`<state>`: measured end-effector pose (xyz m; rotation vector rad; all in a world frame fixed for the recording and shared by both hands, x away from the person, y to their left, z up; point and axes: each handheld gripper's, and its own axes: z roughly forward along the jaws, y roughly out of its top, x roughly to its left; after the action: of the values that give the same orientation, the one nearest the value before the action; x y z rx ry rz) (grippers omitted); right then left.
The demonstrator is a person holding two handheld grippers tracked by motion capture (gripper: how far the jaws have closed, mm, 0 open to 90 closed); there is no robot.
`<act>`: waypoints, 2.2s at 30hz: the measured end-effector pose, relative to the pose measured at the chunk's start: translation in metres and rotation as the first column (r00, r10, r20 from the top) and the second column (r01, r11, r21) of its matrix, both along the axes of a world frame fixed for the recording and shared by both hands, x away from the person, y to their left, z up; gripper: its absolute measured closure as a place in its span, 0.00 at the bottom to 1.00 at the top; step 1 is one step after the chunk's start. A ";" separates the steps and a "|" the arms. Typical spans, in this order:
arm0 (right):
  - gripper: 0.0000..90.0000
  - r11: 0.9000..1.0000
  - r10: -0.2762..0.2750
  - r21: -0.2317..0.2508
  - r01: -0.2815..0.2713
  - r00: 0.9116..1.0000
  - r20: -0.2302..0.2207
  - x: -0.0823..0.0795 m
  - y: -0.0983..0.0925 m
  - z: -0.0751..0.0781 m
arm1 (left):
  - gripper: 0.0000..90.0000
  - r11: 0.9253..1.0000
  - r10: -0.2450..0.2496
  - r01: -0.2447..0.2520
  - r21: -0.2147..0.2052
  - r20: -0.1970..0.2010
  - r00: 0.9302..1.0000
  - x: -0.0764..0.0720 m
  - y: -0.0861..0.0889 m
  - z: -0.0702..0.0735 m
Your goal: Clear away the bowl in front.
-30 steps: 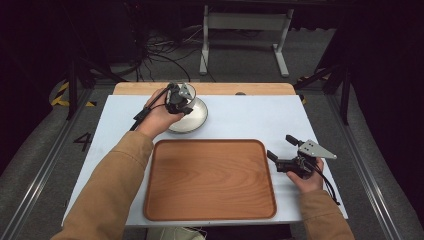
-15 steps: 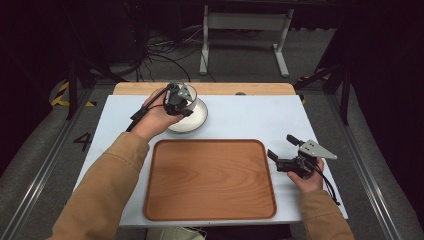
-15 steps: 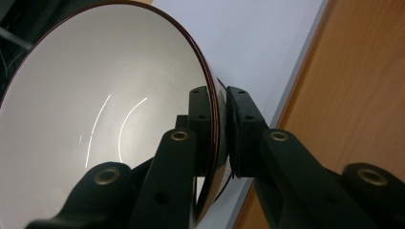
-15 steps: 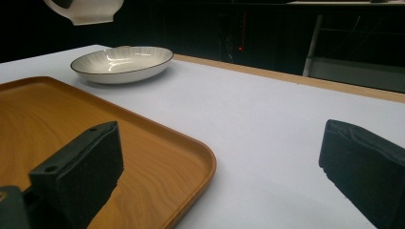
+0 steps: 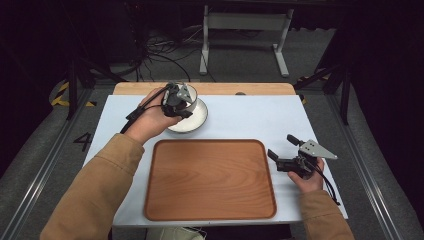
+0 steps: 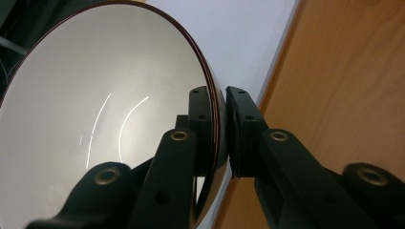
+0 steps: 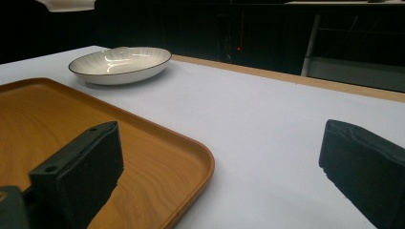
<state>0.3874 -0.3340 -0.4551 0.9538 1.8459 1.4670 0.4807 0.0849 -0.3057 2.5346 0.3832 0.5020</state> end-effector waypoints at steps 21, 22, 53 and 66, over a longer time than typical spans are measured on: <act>0.01 1.000 -0.003 0.000 0.003 1.000 0.001 0.000 0.000 0.000 | 0.91 0.989 -0.150 0.150 -0.010 -0.010 0.989 -0.052 -0.017 0.018; 0.01 1.000 -0.002 0.000 0.002 1.000 0.001 0.000 0.000 0.000 | 0.91 0.987 -0.161 0.161 -0.005 -0.007 0.987 -0.055 -0.018 0.019; 0.01 1.000 -0.009 -0.002 0.009 1.000 0.006 -0.001 0.000 0.000 | 0.91 0.936 -0.343 0.346 0.058 -0.066 0.937 -0.105 -0.047 0.011; 0.01 1.000 -0.008 0.001 0.008 1.000 0.005 -0.001 0.000 0.000 | 0.91 0.909 -0.395 0.406 0.093 -0.123 0.911 -0.112 -0.061 -0.005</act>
<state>0.3867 -0.3340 -0.4554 0.9559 1.8359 1.4638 0.3684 0.0243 -0.3112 2.6597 -0.1422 0.2426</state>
